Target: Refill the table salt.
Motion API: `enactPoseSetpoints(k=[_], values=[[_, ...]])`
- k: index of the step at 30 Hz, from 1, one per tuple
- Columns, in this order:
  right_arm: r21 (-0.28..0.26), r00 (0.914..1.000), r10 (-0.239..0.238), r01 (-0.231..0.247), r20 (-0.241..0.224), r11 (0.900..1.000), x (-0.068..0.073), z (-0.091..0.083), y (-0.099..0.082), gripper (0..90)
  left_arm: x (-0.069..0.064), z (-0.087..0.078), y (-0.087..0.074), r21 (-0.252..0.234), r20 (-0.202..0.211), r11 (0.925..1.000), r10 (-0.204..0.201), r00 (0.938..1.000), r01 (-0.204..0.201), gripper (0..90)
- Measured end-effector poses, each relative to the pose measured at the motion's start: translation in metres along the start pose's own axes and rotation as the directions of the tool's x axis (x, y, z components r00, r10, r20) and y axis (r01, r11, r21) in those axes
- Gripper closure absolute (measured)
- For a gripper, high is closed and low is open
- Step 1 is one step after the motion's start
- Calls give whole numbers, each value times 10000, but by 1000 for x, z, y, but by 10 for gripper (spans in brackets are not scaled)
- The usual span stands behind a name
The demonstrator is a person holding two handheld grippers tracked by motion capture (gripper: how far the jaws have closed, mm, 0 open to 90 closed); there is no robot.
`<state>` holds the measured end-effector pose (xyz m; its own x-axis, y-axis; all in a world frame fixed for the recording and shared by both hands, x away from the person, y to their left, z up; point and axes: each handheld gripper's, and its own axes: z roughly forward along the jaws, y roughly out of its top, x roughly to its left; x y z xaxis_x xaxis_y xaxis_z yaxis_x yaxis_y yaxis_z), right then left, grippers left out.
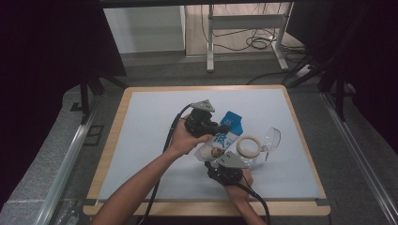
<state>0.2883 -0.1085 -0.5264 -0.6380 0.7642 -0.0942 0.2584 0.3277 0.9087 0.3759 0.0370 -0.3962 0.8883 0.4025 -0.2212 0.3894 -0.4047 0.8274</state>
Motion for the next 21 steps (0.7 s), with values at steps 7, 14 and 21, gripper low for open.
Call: enactPoseSetpoints(k=[7, 14, 21], values=[[-50, 9998, 130, -129, 123, 9999, -2, 0, -1, 459, -4, 12, 7, 301, 19, 9995, 131, 9999, -131, 900], [-214, 9996, 192, -188, 184, 9996, -1, -3, 1, 464, -6, 15, 13, 425, 9, 9990, 152, 9999, -152, 900], [-309, 9996, 222, -217, 169, 9993, 1, -4, 3, 466, -6, 16, 15, 585, 56, 9981, 209, 9998, -212, 900]])
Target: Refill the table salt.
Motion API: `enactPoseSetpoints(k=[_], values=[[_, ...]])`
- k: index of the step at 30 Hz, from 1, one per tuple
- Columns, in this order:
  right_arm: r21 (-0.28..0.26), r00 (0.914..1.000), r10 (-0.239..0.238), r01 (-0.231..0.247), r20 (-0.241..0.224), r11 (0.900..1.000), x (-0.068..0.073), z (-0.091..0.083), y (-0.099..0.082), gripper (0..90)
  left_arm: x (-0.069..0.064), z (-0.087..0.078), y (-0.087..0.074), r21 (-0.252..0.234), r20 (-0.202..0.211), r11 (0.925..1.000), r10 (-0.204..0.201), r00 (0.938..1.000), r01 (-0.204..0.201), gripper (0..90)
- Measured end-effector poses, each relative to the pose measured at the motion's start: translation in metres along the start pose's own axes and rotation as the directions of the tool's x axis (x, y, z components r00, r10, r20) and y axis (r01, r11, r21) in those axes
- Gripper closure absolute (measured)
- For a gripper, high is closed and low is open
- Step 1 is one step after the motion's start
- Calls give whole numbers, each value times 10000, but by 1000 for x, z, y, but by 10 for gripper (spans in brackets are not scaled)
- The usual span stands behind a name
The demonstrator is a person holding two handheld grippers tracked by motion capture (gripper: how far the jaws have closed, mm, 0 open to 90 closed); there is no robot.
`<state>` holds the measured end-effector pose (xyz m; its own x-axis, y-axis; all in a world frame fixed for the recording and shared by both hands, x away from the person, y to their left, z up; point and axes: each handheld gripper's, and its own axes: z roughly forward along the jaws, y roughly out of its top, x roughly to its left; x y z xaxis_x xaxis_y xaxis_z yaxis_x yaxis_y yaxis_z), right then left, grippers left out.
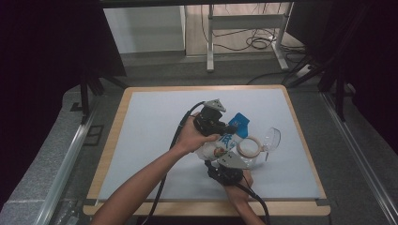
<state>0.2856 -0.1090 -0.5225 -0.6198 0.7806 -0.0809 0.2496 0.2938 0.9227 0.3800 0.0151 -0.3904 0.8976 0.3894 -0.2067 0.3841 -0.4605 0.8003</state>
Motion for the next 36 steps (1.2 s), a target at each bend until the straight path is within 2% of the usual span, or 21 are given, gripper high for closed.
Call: enactPoseSetpoints(k=[10, 22, 36], values=[[19, 9996, 285, -285, -27, 9996, 2, 0, 1, 468, 2, 4, 4, 333, 129, 9994, 47, 9999, -51, 900], [-84, 9978, 655, -654, 54, 9978, -1, -3, 2, 469, -4, 12, 12, 676, -3, 9973, 292, 9996, -291, 900], [-146, 9980, 635, -636, -76, 9979, 1, -4, 3, 470, -3, 9, 14, 886, -97, 9951, 454, 9989, -444, 900]])
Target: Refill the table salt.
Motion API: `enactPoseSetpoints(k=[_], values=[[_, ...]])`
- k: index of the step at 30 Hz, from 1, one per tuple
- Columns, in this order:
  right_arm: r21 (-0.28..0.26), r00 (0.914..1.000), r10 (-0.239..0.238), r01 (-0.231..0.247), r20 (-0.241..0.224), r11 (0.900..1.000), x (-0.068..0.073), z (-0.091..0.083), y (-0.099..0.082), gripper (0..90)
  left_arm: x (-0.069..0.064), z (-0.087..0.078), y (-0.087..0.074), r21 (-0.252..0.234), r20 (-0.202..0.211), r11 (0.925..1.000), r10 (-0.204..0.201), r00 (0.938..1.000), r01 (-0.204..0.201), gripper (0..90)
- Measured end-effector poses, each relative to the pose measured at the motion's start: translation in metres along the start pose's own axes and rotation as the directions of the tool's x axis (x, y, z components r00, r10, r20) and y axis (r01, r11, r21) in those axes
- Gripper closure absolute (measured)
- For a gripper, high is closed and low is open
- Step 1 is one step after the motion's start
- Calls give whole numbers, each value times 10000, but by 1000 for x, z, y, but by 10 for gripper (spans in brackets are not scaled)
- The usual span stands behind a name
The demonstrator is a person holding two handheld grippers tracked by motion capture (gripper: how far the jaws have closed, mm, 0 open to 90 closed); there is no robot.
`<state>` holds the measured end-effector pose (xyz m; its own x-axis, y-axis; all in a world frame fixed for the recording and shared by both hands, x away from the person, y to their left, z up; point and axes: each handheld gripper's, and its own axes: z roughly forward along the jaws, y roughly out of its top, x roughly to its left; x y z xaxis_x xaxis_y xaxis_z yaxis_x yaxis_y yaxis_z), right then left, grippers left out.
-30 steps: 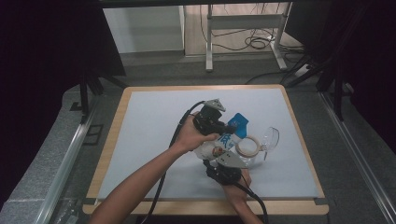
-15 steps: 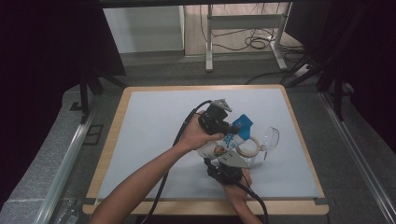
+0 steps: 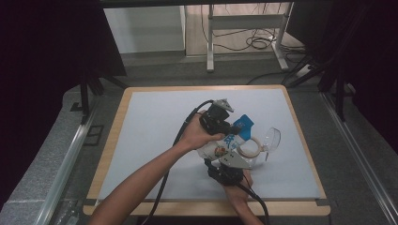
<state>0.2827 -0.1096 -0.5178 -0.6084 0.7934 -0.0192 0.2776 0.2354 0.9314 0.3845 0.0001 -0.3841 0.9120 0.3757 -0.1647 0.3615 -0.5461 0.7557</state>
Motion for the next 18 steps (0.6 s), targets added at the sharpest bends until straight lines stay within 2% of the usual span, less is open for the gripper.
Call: enactPoseSetpoints(k=[9, 18], values=[[44, 10000, -7, 8, -46, 10000, 1, 1, 0, 472, 5, 1, 0, 110, 160, 9999, 64, 9999, -66, 900], [-1, 9998, 135, -135, -122, 9999, 0, 1, 1, 474, 8, 4, 5, 461, 154, 9988, 179, 9997, -186, 900]])
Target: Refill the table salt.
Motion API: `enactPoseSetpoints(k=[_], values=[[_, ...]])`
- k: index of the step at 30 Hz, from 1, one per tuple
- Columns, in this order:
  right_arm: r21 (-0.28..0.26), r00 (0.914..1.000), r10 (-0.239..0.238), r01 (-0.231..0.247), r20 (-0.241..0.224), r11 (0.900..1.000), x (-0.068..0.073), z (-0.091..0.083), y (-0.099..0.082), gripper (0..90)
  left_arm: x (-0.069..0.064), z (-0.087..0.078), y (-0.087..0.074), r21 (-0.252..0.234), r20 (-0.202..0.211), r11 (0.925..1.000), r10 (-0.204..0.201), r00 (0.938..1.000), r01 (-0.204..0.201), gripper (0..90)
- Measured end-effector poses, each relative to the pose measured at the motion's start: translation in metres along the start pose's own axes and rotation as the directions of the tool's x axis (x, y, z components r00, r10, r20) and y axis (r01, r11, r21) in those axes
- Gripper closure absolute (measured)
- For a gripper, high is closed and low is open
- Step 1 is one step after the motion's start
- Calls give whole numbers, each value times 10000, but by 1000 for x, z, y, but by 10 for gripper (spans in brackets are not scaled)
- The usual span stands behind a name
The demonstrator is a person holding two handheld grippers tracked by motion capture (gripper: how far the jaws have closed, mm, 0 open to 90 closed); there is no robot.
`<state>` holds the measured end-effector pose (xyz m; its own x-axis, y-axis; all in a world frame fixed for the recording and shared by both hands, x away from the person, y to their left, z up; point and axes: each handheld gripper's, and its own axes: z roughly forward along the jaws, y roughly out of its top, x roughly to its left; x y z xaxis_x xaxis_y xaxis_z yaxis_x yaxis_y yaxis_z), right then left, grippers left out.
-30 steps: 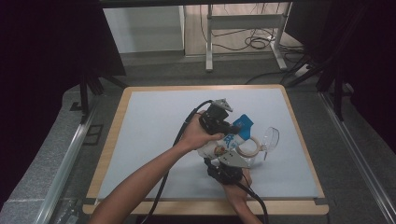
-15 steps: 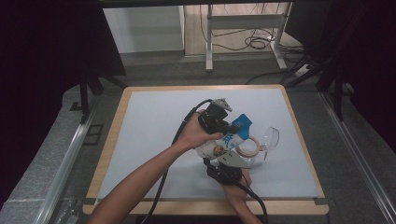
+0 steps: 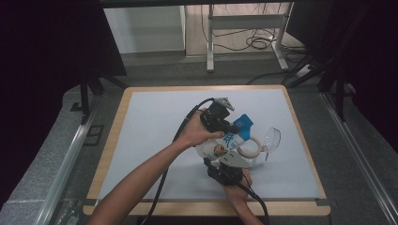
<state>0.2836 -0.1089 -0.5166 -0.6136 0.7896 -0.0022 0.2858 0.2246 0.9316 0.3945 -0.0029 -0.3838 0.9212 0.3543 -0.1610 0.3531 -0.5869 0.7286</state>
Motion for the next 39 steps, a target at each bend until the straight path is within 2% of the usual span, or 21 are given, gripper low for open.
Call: enactPoseSetpoints(k=[10, 26, 33, 39], values=[[-182, 9982, 571, -575, -205, 9982, -1, -1, 5, 477, -3, 3, 9, 394, -229, 9991, 155, 9996, -146, 900], [-292, 9941, 951, -967, -531, 9949, -4, 3, 9, 481, -6, 4, 15, 710, -663, 9974, 173, 9977, -126, 900], [-358, 9918, 1044, -1073, -738, 9936, -6, 2, 9, 482, -8, 5, 17, 847, -707, 9961, 322, 9970, -261, 900], [-370, 9897, 1168, -1202, -831, 9921, -6, 2, 11, 480, -7, 5, 19, 967, -708, 9952, 240, 9972, -171, 900]])
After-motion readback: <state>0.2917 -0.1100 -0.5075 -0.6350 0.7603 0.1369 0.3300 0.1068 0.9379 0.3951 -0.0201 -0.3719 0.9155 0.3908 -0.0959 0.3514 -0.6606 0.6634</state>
